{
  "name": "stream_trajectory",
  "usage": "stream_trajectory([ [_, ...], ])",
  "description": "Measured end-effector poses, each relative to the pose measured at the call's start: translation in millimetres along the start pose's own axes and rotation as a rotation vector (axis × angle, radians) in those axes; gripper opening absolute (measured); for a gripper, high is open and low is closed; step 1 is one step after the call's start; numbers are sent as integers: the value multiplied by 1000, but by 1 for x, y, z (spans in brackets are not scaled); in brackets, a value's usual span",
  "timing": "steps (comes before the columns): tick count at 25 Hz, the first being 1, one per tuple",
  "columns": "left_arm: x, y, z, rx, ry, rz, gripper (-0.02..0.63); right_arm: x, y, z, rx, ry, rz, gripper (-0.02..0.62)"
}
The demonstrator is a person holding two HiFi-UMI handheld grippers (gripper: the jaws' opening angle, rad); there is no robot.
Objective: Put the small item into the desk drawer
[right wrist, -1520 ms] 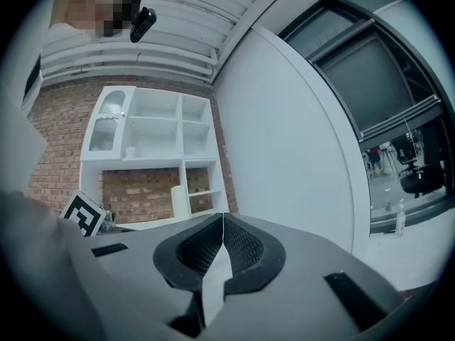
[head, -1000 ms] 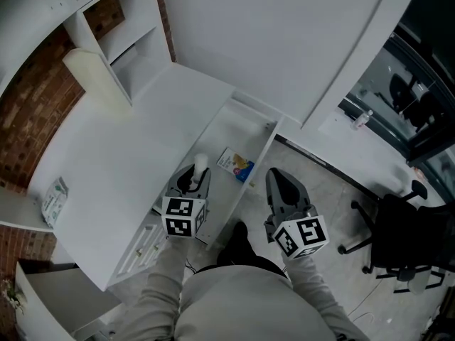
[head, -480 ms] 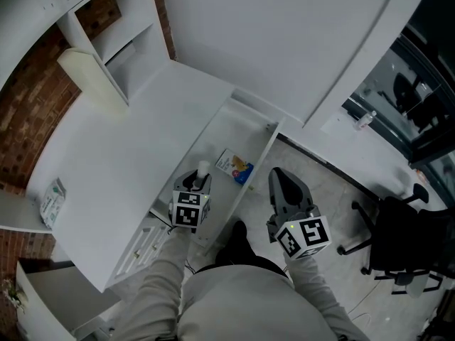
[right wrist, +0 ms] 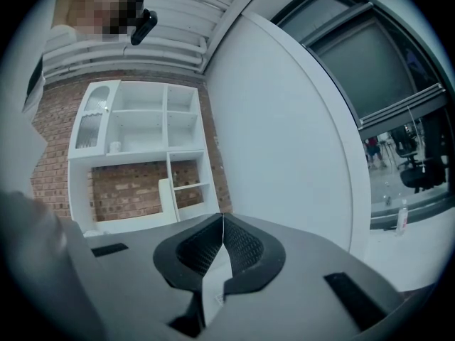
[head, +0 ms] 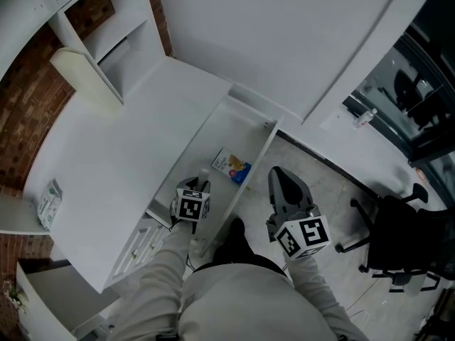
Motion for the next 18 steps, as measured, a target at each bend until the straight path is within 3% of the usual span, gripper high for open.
stream_trajectory([
  [13,-57,9,44,-34,-232,-19,141,-5,11,10,-2,-16,10,28],
  [18,-71,11,50,-34,-284,-5,141,-6,10,14,6,-22,16,28],
])
Point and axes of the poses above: the fingertips, and each gripper's own axes: z forward along the fingers, y to its right, x out of its top, the point moved 2 cm from there along -z, backward along the fingers, and after that the axes turned 8 degrees about -z, right-handed, at the moved point
